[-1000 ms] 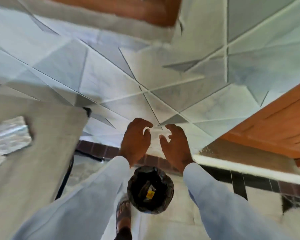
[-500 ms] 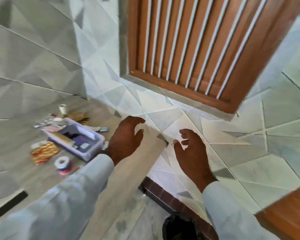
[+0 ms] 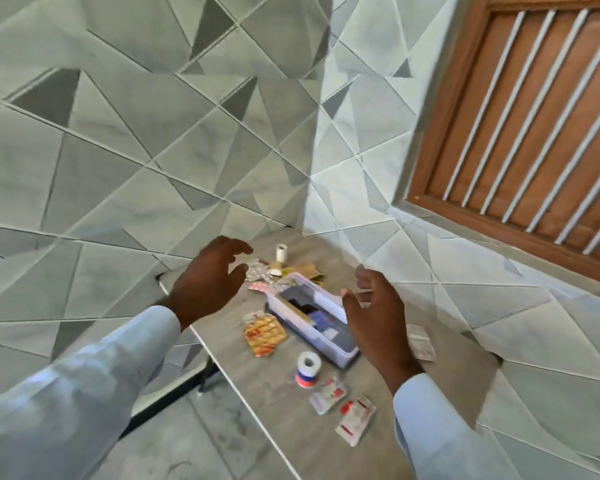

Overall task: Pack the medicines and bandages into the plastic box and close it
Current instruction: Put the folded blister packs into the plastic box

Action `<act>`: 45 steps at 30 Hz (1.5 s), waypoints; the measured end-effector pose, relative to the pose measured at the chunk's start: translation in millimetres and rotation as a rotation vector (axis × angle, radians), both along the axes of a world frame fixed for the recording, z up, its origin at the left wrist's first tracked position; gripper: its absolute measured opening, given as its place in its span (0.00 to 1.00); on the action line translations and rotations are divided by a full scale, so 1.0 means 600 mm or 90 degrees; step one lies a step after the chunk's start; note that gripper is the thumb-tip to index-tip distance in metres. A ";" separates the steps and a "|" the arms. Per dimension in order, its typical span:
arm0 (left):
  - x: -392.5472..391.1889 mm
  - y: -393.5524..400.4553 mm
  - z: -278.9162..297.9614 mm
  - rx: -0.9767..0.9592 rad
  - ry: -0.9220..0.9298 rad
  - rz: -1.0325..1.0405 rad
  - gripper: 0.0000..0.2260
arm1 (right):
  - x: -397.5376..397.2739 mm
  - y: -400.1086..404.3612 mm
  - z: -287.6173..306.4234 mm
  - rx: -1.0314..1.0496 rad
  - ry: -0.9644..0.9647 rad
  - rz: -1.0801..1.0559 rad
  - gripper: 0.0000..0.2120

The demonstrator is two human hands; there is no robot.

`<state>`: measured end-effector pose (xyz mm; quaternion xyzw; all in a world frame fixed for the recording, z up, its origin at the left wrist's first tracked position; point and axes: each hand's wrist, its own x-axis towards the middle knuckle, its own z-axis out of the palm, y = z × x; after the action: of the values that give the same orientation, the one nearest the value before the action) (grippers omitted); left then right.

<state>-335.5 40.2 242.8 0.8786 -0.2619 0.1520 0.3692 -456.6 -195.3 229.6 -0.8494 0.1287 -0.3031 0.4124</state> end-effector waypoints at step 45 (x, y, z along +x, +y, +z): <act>0.566 -0.065 -0.425 0.341 0.765 -0.485 0.17 | 0.477 0.257 -0.387 0.655 0.378 -0.483 0.26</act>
<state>4.2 1.2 -12.1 0.7188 -0.3291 -0.5594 0.2491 -170.3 -41.0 -2.8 -0.4901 0.6500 -0.0818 0.5750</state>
